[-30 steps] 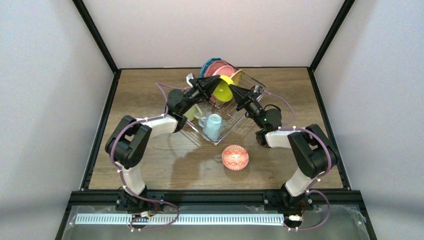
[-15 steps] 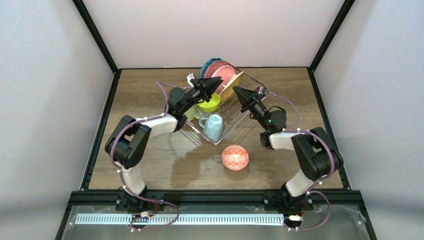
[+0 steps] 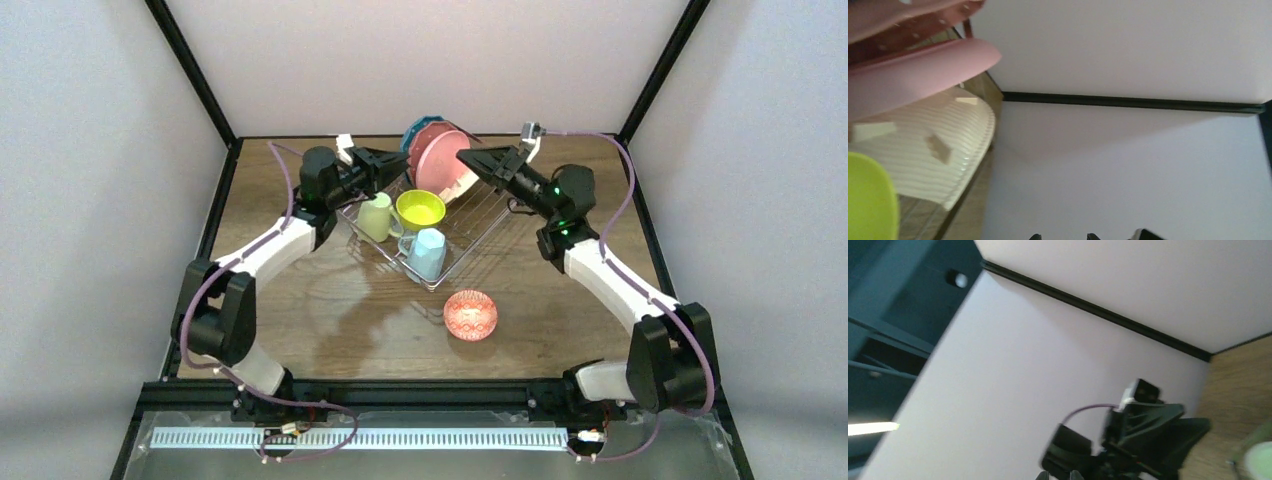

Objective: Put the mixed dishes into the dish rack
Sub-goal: Grab the bowl from the dish rack.

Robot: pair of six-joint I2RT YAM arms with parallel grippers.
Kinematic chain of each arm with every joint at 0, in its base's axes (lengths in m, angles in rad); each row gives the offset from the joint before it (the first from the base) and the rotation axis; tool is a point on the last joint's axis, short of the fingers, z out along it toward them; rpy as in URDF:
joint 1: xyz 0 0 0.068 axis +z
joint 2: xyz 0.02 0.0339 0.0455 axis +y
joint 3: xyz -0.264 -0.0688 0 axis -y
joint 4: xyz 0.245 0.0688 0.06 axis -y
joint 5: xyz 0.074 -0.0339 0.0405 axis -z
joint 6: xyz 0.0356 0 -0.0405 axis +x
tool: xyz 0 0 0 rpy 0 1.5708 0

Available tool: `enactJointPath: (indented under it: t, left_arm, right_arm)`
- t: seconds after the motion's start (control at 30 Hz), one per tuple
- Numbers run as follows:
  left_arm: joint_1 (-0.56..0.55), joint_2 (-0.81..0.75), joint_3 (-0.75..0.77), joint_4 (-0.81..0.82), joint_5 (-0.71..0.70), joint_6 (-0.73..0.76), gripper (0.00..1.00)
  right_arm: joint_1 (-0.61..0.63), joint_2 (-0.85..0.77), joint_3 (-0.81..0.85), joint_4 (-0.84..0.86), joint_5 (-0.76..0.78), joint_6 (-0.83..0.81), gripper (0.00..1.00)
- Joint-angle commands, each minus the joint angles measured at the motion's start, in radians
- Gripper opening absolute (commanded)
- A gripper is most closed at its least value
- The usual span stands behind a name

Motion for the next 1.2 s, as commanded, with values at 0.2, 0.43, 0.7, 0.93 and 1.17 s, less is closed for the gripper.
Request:
enactJointPath:
  t: [0.2,0.43,0.7,0.93,1.17]
  left_arm:
    - [0.034,-0.002,0.105,-0.503,0.019,0.374,0.53]
    - [0.052,0.06,0.251,-0.748,-0.035,0.549,0.61]
    - [0.055,0.157,0.42,-0.981,-0.149,0.732,0.7]
    - [0.055,0.239,0.552,-1.098,-0.251,0.826,0.75]
    - [0.054,0.308,0.632,-1.154,-0.296,0.881,0.75]
  right_arm:
    - [-0.002,0.032,0.213,-0.859,0.128,-0.525,0.32]
    - [-0.001,0.149,0.382,-1.157,0.33,-0.688,0.35]
    - [-0.002,0.25,0.434,-1.277,0.509,-0.76,0.35]
    - [-0.002,0.315,0.46,-1.28,0.577,-0.786,0.35]
    - [-0.002,0.443,0.563,-1.286,0.569,-0.801,0.34]
